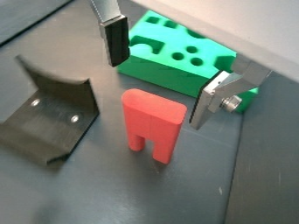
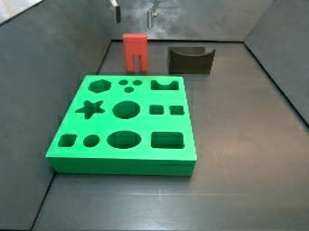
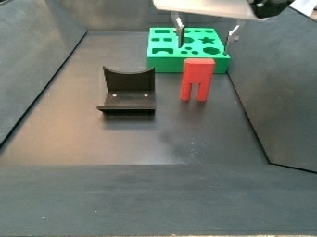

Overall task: Pick up the square-circle object. Move up. Place the square-circle object on the fixture. Regrasp the square-circle object. Rotate the square-circle object. Move to above the board. Insert the square-circle object.
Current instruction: Rotate the square-circle object.

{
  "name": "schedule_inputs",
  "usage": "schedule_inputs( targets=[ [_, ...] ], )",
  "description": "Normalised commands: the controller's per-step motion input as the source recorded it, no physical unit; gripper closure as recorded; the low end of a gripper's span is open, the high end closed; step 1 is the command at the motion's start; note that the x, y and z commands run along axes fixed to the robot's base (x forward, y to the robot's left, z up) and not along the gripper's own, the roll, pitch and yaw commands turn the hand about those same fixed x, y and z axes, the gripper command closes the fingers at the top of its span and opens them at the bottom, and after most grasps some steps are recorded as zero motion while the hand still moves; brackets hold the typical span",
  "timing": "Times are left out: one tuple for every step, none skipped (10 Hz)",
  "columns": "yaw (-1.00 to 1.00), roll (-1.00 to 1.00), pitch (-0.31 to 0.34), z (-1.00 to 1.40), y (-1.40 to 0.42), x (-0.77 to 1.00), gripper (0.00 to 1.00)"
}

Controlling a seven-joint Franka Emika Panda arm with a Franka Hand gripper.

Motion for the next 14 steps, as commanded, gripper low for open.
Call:
schedule_inputs(
  targets=[
    [1.00, -0.01, 0.025, -0.03, 0.00, 0.04, 0.00],
    [1.00, -0.01, 0.033, -0.03, 0.00, 0.04, 0.00],
    [0.70, -0.01, 0.033, -0.03, 0.00, 0.04, 0.00],
    [0.48, -0.01, 0.032, -0.02, 0.00, 0.04, 0.00],
    [0.36, -0.01, 0.032, -0.02, 0.00, 0.04, 0.00],
    [0.20, -0.01, 0.032, -0.02, 0.00, 0.04, 0.00],
    [0.12, -0.01, 0.031, -1.00, 0.00, 0.00, 0.00],
    [0.08, -0.01, 0.017, -1.00, 0.00, 0.01, 0.00],
    [0.07, -0.01, -0.004, -1.00, 0.00, 0.02, 0.00],
    [0.05, -0.02, -0.025, -0.95, -0.01, 0.03, 0.00],
    [0.05, -0.03, -0.031, -0.85, -0.01, 0.04, 0.00],
    [0.04, -0.05, -0.035, -0.61, -0.01, 0.03, 0.00],
    [0.04, -0.06, -0.036, -0.46, -0.01, 0.04, 0.00],
    [0.04, -0.07, -0.034, -0.32, -0.01, 0.04, 0.00]
  ],
)
